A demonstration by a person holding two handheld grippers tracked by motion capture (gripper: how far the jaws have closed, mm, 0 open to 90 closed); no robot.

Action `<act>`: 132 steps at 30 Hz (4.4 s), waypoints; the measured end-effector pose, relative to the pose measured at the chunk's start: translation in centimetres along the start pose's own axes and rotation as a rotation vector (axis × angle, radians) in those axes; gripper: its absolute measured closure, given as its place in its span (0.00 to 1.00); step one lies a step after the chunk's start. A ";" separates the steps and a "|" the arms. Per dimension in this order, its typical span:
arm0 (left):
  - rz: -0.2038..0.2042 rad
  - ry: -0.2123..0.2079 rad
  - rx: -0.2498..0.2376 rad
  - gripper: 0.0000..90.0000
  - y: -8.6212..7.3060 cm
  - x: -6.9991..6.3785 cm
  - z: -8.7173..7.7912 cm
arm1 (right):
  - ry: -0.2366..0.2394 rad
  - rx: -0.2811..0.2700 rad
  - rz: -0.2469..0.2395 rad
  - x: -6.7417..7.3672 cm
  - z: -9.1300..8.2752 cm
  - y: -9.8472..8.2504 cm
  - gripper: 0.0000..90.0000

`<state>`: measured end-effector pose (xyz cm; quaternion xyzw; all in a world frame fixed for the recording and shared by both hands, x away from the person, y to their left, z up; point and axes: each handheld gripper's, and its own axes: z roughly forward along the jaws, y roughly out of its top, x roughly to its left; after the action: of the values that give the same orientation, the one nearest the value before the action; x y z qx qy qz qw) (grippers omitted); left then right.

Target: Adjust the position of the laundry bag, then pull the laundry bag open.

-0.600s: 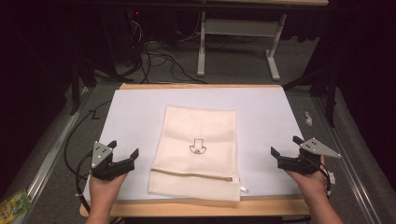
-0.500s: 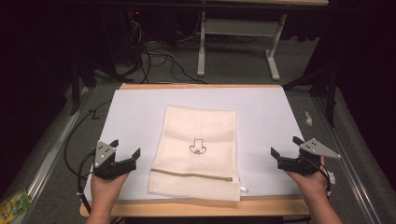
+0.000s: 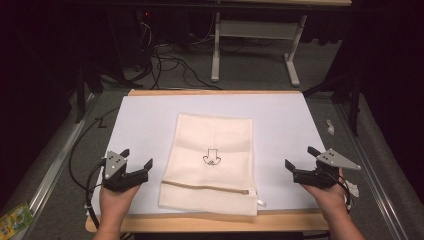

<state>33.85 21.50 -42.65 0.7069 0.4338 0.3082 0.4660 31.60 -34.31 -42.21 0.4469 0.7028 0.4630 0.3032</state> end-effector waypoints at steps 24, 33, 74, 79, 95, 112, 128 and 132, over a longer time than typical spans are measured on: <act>-0.002 -0.060 0.028 0.31 -0.9 -1.2 0.8 | 0.127 0.315 -0.055 5.9 12.4 0.0 0.56; 0.010 -0.086 0.039 0.34 -0.8 -2.0 0.9 | 0.137 0.366 -0.126 6.9 13.9 0.0 0.96; 0.062 -0.130 0.040 0.32 -0.7 -3.3 1.8 | 0.030 0.199 0.013 0.6 1.8 -0.7 0.58; 0.072 -0.138 0.026 0.32 -0.7 -3.5 2.1 | 0.056 0.215 0.065 0.3 1.4 -2.1 0.57; 0.046 -0.148 0.033 0.29 -1.0 -3.9 2.6 | 0.060 0.234 0.076 -0.1 1.1 -2.9 0.60; 0.036 -0.193 0.040 0.29 -0.1 -4.3 3.4 | 0.130 0.343 0.053 1.8 2.6 -4.2 0.68; 0.058 -0.206 0.018 0.29 0.0 -4.7 3.0 | 0.163 0.352 0.096 1.7 2.8 -5.0 0.77; 0.069 -0.198 0.015 0.29 0.0 -4.7 2.8 | 0.157 0.360 0.088 1.8 2.6 -4.9 0.75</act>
<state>34.15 16.21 -43.83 0.7519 0.3632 0.2495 0.4904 31.39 -32.54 -47.78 0.4867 0.7754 0.3763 0.1421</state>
